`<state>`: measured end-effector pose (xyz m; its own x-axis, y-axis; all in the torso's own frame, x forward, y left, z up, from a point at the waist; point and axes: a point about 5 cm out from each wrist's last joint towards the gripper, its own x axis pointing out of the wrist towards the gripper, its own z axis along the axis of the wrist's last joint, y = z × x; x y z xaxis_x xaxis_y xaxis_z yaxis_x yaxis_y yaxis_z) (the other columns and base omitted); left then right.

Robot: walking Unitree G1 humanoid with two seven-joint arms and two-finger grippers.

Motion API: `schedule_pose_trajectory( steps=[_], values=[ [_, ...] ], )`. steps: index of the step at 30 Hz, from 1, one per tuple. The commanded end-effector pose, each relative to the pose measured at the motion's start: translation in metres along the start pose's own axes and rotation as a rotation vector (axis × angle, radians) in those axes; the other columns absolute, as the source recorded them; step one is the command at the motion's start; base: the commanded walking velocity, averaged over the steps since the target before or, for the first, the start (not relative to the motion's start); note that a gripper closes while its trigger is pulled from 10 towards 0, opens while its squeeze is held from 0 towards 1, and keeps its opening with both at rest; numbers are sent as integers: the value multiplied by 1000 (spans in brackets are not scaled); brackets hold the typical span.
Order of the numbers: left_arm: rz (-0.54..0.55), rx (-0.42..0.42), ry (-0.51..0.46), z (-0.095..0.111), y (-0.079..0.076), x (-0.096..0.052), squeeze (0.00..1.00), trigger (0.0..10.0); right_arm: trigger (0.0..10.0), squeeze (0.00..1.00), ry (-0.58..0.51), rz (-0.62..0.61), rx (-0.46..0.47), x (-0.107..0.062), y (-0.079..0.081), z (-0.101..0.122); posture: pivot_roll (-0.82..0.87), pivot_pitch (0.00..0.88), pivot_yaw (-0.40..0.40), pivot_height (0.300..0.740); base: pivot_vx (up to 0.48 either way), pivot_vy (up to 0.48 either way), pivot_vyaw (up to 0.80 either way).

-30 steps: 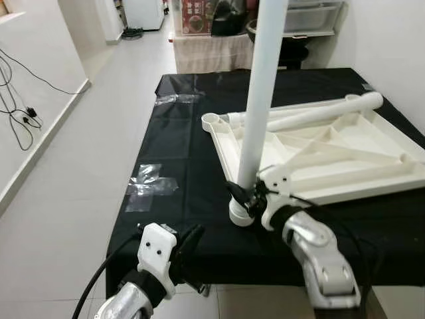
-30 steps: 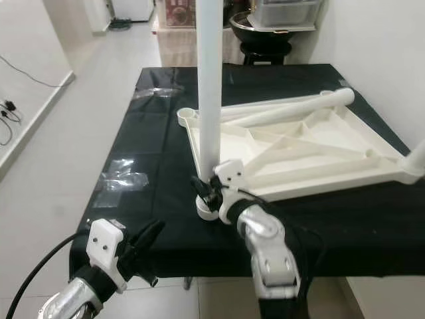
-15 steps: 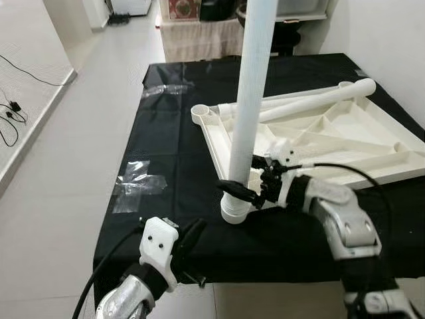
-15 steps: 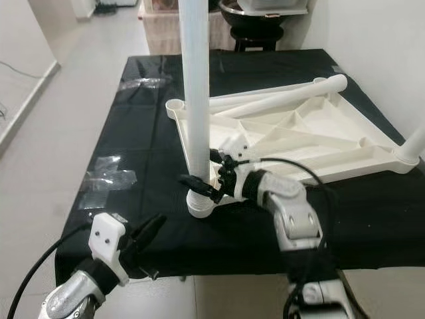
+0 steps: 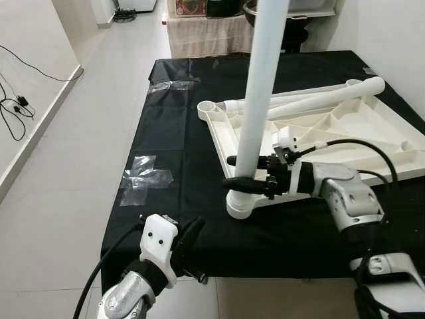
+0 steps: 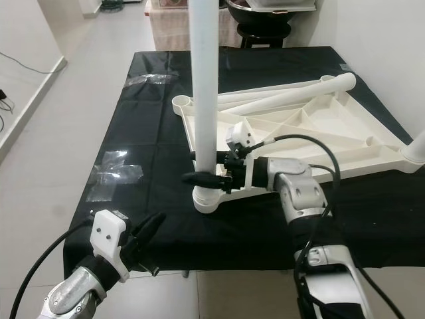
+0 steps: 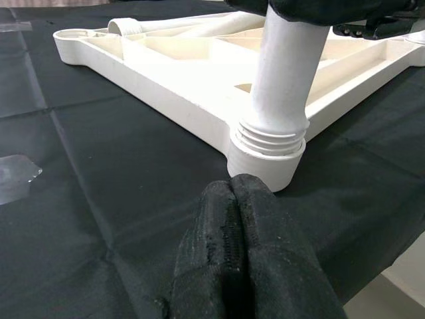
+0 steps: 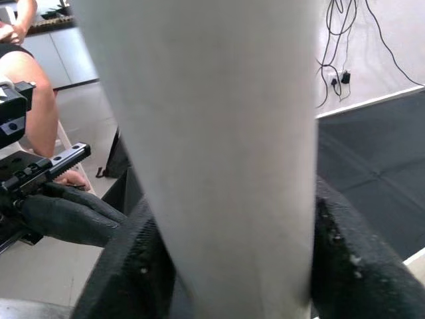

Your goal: Building children table

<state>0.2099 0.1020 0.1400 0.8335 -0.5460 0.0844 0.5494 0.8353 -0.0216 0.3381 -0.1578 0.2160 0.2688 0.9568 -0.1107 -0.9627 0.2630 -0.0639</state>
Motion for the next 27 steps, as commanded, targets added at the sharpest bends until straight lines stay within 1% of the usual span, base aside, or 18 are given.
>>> schedule_pose_trajectory(
  steps=[1, 3, 4, 5, 8, 9, 10, 11, 12, 13, 14, 15, 20, 23, 24, 25, 26, 27],
  values=[
    [-3, -5, 22, -5, -2, -1, 0, 10000, 0, 0, 4, 40, 6, 1, 5, -5, 57, 141, 6, 740, 0, 0, 0],
    [-2, -7, 22, -6, -3, -1, 0, 10000, 0, 0, 15, -20, -9, -3, 6, -9, 54, 140, 3, 740, 0, 0, 0],
    [-2, -7, 22, -6, -3, -1, 0, 10000, 0, 0, 15, -20, -9, -3, 6, -9, 54, 140, 3, 740, 0, 0, 0],
    [-2, -8, 22, -6, -3, -1, 0, 10000, 0, 0, 26, -87, -17, -5, 6, -13, 47, 141, -1, 740, 0, 0, 0],
    [-3, -9, 22, -7, -4, -1, 0, 10000, 0, 0, 33, -132, -21, -6, 6, -16, 47, 141, -1, 740, 0, 0, 0],
    [-3, -11, 22, -6, -3, -3, 0, 10000, 0, 0, -2, -348, 34, 5, 11, -26, 32, 150, -29, 740, 0, 0, 0],
    [-3, -11, 22, -6, -3, -3, 0, 10000, 0, 0, -2, -348, 34, 5, 11, -26, 32, 150, -29, 740, 0, 0, 0],
    [-2, -16, 22, -6, -2, -4, 0, 10000, 0, 0, -23, -609, 116, 15, 16, -39, 26, 155, -20, 740, 0, 0, 0],
    [-7, -19, 22, -5, -2, -4, 0, 10000, 0, 0, 31, -708, 142, 32, 40, -56, 37, 168, 0, 740, 0, 0, 0],
    [-10, -20, 23, -5, -2, -5, 0, 10000, 0, 0, 80, -750, 128, 43, 55, -64, 33, 163, 11, 740, 0, 0, 0],
    [-10, -20, 23, -5, -2, -5, 0, 10000, 0, 0, 80, -750, 128, 43, 55, -64, 33, 163, 11, 740, 0, 0, 0],
    [-12, -20, 24, -5, -2, -5, 0, 10000, 0, 0, 113, -730, 102, 50, 64, -68, 30, 163, 13, 740, 0, 0, 0],
    [-23, -26, 28, -5, -3, -5, 0, 10000, 0, 0, 111, -724, 122, 48, 58, -68, 31, 170, -2, 740, 0, 0, 0],
    [-23, -26, 26, -5, -3, -4, 0, 10000, 0, 0, 111, -715, 117, 49, 58, -69, 29, 171, 0, 740, 0, 0, 0],
    [-18, -26, 24, -5, -2, -4, 0, 10000, 1451, 0, 112, -722, 112, 49, 58, -69, 29, 170, 1, 740, 0, 0, 0],
    [-12, -25, 23, -5, -2, -4, 0, 10000, 10000, 0, 105, -737, 118, 49, 59, -68, 39, 166, 6, 740, 0, 0, 0],
    [-7, -25, 22, -5, -1, -4, 0, 10000, 10000, 0, 100, -752, 124, 49, 59, -67, 39, 166, 6, 740, 0, 0, 0],
    [-6, -23, 22, -5, 0, -3, 0, 10000, 10000, 0, 77, -724, 130, 50, 59, -64, 44, 163, 9, 740, 0, 0, 0]
  ],
)
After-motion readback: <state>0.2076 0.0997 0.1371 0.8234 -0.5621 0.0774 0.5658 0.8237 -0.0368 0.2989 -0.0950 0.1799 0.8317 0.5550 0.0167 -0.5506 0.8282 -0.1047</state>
